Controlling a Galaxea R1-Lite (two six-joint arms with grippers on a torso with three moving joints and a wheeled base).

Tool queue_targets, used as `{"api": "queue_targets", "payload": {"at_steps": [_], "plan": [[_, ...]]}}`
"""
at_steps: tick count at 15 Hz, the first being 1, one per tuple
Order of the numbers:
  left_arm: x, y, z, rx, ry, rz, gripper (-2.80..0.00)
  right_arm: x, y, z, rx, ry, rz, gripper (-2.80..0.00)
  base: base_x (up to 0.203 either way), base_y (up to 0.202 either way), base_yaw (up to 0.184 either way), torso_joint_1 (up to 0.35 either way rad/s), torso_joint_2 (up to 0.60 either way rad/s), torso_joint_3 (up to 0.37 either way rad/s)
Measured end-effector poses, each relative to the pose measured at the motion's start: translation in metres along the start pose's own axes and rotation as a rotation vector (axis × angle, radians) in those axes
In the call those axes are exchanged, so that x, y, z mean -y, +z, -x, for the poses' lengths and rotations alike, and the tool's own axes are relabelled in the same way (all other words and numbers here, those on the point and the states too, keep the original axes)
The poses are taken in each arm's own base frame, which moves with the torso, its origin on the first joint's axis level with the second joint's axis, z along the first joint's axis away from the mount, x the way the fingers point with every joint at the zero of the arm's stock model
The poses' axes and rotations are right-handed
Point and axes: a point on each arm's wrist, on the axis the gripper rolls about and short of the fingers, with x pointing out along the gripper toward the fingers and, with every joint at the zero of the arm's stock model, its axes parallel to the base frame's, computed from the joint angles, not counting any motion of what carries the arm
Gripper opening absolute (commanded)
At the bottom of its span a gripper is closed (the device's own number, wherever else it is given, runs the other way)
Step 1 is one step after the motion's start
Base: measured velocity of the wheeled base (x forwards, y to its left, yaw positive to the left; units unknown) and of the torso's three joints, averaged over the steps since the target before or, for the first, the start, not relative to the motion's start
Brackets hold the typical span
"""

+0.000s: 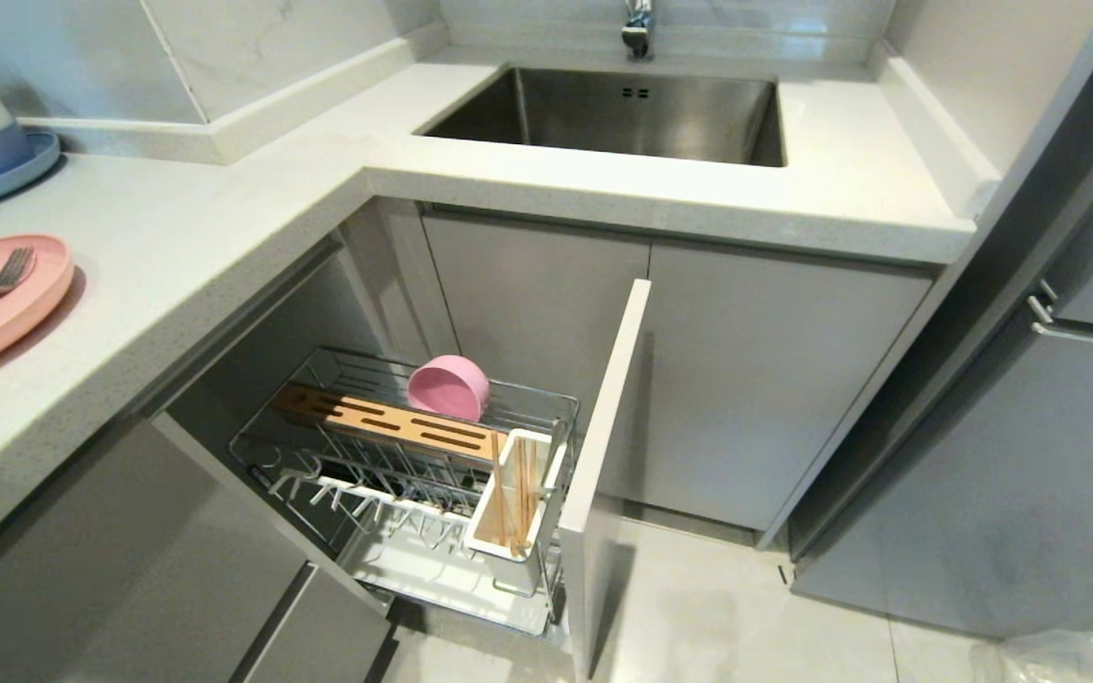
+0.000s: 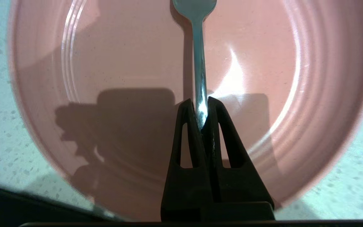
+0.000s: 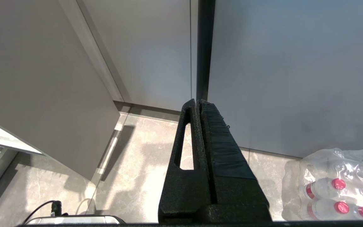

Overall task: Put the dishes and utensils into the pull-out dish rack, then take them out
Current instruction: Pick up the fork and place it in the cupboard

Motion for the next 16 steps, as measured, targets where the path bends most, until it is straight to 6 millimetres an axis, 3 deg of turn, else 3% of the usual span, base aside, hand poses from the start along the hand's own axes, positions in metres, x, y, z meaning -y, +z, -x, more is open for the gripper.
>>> {"api": "queue_targets", "payload": {"at_steps": [5,9,12,16], "plan": [[0.029,0.009,0.044,0.091,0.046,0.048,-2.80,0.000,0.000,0.000,0.000,0.000,0.000,-2.80,0.000,0.000,0.000,0.000,0.00,0.000],[0.072,0.012,0.096,0.205,0.065,0.134,-2.80,0.000,0.000,0.000,0.000,0.000,0.000,-2.80,0.000,0.000,0.000,0.000,0.00,0.000],[0.113,0.009,0.120,0.233,-0.038,0.228,-2.80,0.000,0.000,0.000,0.000,0.000,0.000,-2.80,0.000,0.000,0.000,0.000,0.00,0.000],[0.158,-0.001,0.137,0.194,-0.277,0.237,-2.80,0.000,0.000,0.000,0.000,0.000,0.000,-2.80,0.000,0.000,0.000,0.000,0.00,0.000]]}}
